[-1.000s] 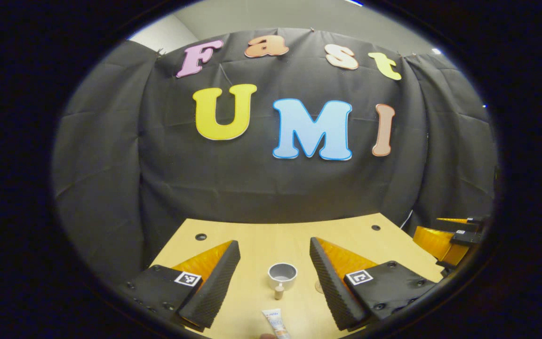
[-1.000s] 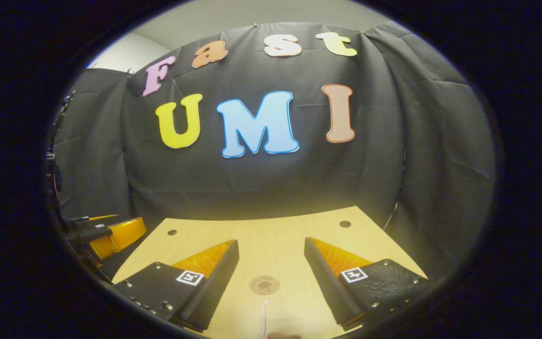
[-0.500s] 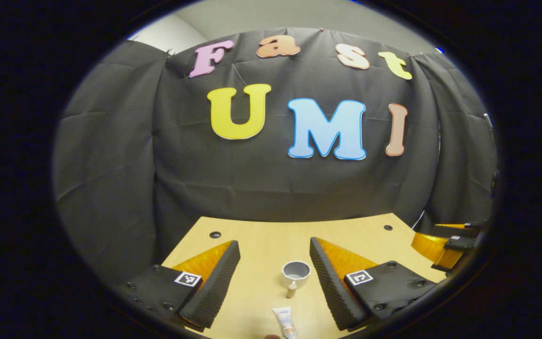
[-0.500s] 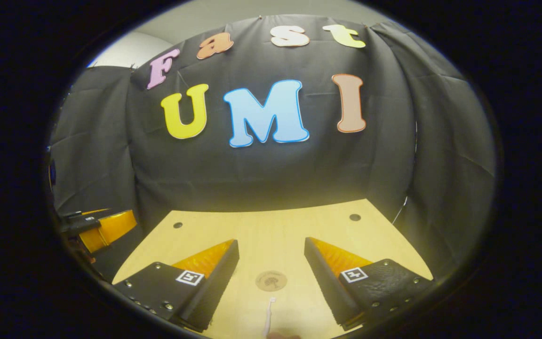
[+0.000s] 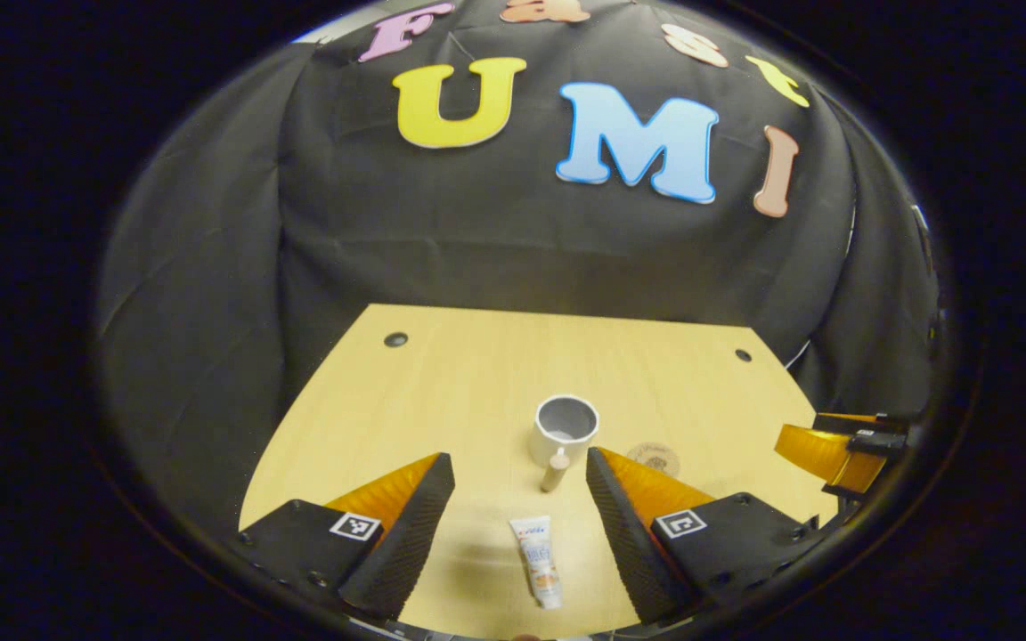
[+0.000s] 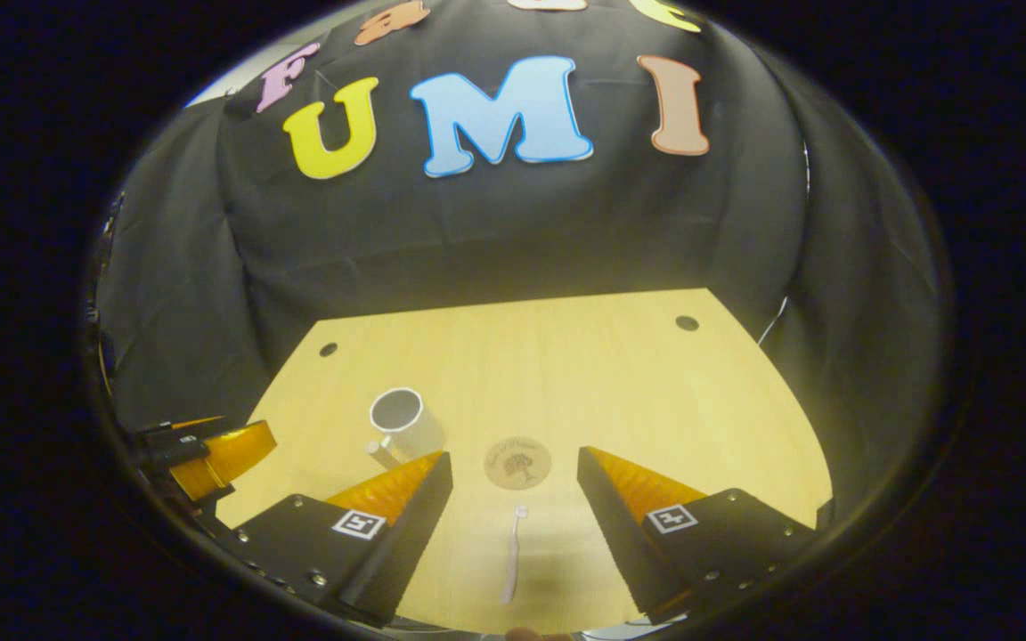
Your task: Put the toothbrush and toothpaste on the desktop into the cup, then pick up the cup and place it on the coaster on the desktop.
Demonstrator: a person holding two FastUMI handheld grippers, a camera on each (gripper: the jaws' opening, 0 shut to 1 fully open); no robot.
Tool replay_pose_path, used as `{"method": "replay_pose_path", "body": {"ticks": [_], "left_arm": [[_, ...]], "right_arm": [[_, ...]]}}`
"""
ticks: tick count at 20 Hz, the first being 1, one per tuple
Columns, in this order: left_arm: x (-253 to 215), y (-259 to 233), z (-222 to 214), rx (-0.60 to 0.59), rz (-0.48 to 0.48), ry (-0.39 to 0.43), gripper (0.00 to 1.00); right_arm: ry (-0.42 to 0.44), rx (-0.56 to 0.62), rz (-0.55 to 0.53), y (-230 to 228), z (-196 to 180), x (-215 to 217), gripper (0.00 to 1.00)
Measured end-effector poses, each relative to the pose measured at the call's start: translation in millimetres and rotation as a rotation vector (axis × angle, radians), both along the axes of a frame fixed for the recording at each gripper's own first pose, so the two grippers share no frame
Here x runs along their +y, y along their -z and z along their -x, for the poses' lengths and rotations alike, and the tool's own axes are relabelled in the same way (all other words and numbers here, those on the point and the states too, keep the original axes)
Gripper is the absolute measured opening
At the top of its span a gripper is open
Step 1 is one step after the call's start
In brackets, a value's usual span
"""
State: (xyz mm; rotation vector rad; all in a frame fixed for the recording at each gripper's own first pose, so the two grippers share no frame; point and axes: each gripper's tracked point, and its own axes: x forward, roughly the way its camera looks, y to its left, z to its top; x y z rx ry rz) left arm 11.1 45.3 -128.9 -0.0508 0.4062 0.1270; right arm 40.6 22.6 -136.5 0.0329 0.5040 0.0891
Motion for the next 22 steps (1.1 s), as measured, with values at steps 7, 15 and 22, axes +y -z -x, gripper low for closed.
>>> {"method": "replay_pose_path", "body": {"ticks": [7, 15, 22], "left_arm": [[-3, 97, 3, 0.276, 0.057, 0.008, 0.96], [-3, 171, 2, 0.533, 0.100, 0.008, 0.98], [11, 215, 11, 0.670, 0.111, -0.039, 1.00]], "right_arm": [[0.011, 0.275, 0.011, 82, 5, 1, 0.92], [0.019, 0.533, -0.004, 161, 12, 16, 0.92], [0.026, 0.679, 0.030, 203, 24, 13, 0.92]]}}
